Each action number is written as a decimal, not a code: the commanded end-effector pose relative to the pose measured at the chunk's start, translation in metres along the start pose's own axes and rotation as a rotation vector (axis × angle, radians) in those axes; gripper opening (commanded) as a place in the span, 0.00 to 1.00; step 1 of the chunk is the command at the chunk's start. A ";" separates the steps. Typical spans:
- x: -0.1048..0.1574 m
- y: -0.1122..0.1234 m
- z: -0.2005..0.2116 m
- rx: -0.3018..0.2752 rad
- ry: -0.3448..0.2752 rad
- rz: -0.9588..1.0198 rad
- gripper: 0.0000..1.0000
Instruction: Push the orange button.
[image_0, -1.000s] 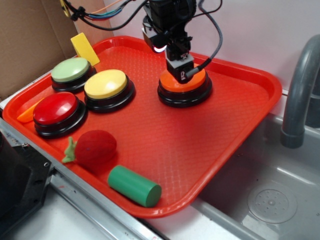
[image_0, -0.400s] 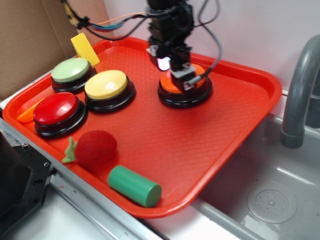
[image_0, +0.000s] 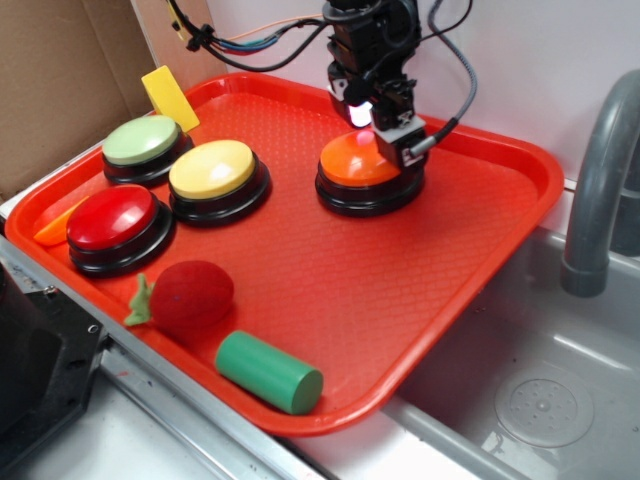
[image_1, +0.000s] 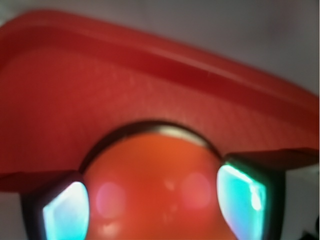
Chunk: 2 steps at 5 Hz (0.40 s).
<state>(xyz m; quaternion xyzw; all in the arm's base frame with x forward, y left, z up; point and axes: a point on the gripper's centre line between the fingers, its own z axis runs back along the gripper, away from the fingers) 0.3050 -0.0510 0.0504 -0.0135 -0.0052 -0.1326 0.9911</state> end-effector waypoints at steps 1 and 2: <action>-0.028 0.005 0.073 -0.041 0.036 -0.005 1.00; -0.035 0.007 0.089 0.009 0.036 -0.045 1.00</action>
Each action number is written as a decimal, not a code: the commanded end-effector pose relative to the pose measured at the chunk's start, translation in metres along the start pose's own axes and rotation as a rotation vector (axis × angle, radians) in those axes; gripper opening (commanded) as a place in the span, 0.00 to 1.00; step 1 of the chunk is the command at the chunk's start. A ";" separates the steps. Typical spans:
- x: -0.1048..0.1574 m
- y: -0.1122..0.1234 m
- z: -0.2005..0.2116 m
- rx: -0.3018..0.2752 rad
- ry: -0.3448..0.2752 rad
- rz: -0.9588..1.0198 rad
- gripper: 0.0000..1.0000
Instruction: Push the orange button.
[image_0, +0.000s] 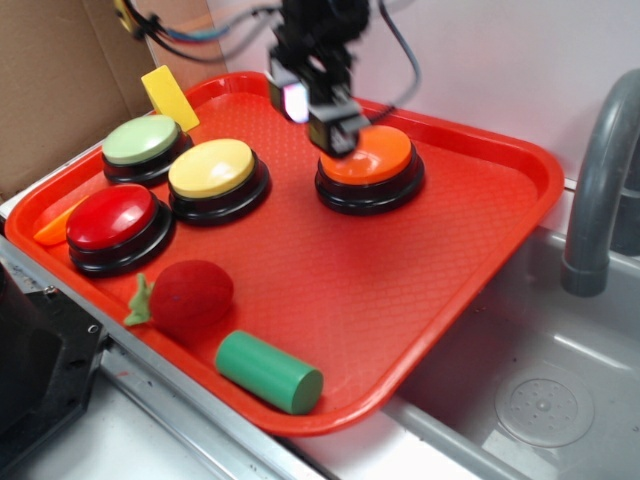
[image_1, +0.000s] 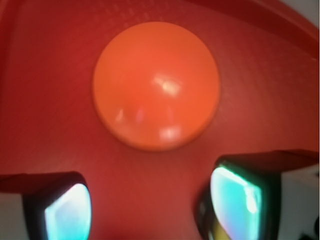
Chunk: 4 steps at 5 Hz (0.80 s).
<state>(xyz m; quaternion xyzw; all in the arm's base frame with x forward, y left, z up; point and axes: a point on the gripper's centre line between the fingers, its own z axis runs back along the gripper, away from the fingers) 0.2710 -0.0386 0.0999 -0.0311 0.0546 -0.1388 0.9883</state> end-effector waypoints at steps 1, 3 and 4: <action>-0.012 0.000 0.058 0.137 -0.056 -0.061 1.00; -0.021 -0.005 0.073 0.224 -0.109 -0.071 1.00; -0.028 -0.003 0.078 0.210 -0.113 -0.060 1.00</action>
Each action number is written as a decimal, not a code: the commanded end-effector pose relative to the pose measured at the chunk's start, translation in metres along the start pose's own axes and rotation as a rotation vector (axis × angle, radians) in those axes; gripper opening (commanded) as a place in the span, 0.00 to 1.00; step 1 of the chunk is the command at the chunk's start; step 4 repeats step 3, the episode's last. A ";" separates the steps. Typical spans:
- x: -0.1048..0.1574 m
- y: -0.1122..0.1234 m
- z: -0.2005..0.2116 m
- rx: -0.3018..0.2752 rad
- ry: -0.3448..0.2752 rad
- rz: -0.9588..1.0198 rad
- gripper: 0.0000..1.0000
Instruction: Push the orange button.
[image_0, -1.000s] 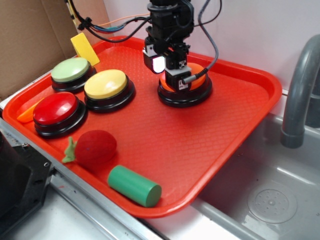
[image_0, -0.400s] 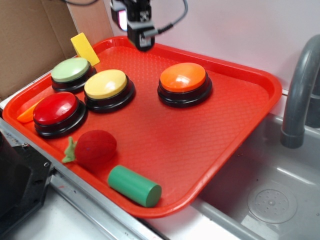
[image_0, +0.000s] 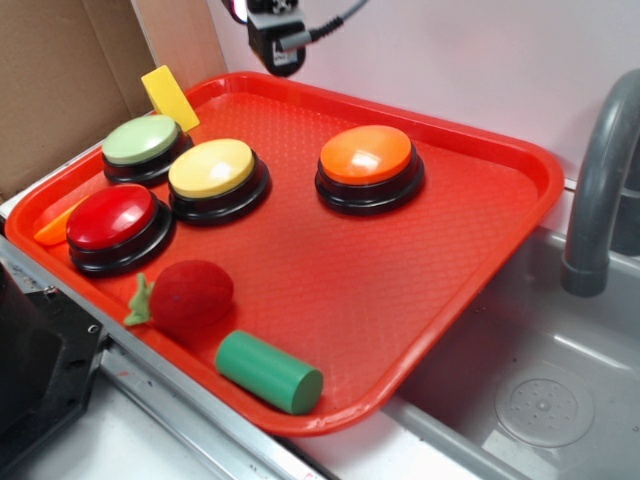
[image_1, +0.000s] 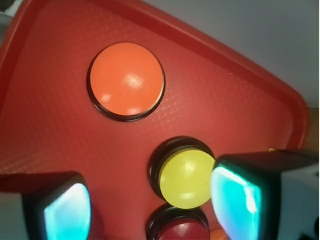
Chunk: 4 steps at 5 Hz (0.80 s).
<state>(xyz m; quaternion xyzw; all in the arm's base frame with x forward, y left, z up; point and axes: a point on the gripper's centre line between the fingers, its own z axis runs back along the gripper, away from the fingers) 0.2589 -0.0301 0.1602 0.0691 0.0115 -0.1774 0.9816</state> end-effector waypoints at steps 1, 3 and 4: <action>-0.011 0.001 0.025 -0.007 -0.055 0.022 1.00; -0.015 -0.006 0.036 0.006 -0.064 -0.010 1.00; -0.015 -0.006 0.036 0.006 -0.064 -0.010 1.00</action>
